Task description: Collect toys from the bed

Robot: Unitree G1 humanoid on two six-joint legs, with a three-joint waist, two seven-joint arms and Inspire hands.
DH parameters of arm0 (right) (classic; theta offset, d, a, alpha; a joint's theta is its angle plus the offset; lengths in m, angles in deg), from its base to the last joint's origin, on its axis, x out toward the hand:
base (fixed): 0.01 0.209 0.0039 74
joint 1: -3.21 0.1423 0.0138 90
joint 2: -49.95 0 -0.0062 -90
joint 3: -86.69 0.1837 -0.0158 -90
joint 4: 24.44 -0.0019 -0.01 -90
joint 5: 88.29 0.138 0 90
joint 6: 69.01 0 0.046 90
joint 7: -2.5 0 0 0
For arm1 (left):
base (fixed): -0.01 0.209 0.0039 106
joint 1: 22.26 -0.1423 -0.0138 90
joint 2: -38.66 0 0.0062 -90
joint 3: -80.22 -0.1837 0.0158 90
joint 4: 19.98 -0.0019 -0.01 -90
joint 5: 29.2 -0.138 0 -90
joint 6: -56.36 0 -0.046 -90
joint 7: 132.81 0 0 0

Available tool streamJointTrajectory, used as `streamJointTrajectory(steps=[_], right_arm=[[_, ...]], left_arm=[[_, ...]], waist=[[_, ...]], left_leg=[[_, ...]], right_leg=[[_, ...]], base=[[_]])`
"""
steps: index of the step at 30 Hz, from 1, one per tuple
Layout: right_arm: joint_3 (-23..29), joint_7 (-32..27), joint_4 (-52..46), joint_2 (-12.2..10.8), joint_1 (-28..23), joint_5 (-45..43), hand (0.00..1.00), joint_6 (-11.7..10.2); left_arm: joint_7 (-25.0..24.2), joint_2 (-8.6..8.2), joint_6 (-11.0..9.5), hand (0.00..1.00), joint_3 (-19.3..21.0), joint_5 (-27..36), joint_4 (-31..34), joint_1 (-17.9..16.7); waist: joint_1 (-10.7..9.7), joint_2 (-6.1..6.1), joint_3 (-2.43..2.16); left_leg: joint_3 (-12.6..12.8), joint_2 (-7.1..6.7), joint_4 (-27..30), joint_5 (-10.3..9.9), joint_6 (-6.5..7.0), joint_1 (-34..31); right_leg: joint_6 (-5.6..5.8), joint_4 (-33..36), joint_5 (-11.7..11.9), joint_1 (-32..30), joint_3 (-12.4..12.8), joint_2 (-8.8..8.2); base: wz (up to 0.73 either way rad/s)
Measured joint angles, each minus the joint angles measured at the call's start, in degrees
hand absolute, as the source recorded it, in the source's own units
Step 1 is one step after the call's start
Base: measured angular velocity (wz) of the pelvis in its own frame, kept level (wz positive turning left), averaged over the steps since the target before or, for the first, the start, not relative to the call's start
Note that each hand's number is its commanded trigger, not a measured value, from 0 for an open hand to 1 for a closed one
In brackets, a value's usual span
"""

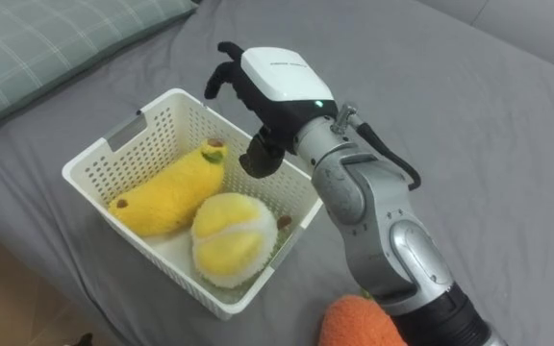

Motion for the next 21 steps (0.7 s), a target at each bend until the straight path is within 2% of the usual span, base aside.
streamJointTrajectory(steps=[5, 9, 12, 17, 21], right_arm=[[1.68, 0.02, -0.02, 0.15, -0.01, 0.24, 0.0, -0.12], [5.1, -0.08, -0.03, 0.23, -0.19, 0.41, 0.0, -0.64], [8.37, -0.52, -0.09, 0.31, -1.45, 0.32, 0.0, -1.31], [11.54, -2.06, -0.13, 0.33, -2.73, 0.32, 0.0, -2.12], [13.29, -4.06, -0.13, 0.39, -4.74, 0.63, 0.0, -2.7]], left_arm=[[0.22, -0.96, -0.12, 0.0, 1.96, 0.19, -0.09, -0.49], [0.22, -1.01, -0.11, 0.0, 1.96, 0.08, -0.06, -1.13], [0.22, -1.05, -0.11, 0.0, 1.99, 0.08, -0.05, -1.16], [0.45, -1.05, -0.23, 0.0, 2.08, 0.2, -0.76, -1.24], [0.5, -1.71, -0.46, 0.0, 3.05, 0.32, -0.74, -1.27]], waist=[[-0.68, 0.35, 0.15], [-1.8, 0.63, 0.06], [-2.22, 0.91, -0.17], [-4.75, 1.6, -0.55], [-5.25, 1.59, -0.68]], left_leg=[[0.06, -0.02, 0.03, 0.0, 0.0, 0.01], [0.07, -0.06, 0.14, -0.01, 0.01, -0.1], [0.48, -0.01, 0.13, -0.02, 0.02, 0.0], [0.64, 0.06, 0.15, -0.01, 0.01, 0.04], [1.48, 0.2, 0.11, -0.02, 0.01, 0.46]], right_leg=[[0.0, -0.03, 0.0, 0.05, 0.17, 0.02], [0.0, 0.02, 0.0, 0.0, -0.04, -0.06], [0.0, 0.06, 0.0, -0.11, 0.17, -0.09], [0.0, 0.07, 0.0, -0.12, 0.35, -0.02], [-0.01, 0.06, 0.01, 0.0, 1.01, 0.03]], base=[[0.0], [0.0], [-0.06], [-0.01], [-0.09]])
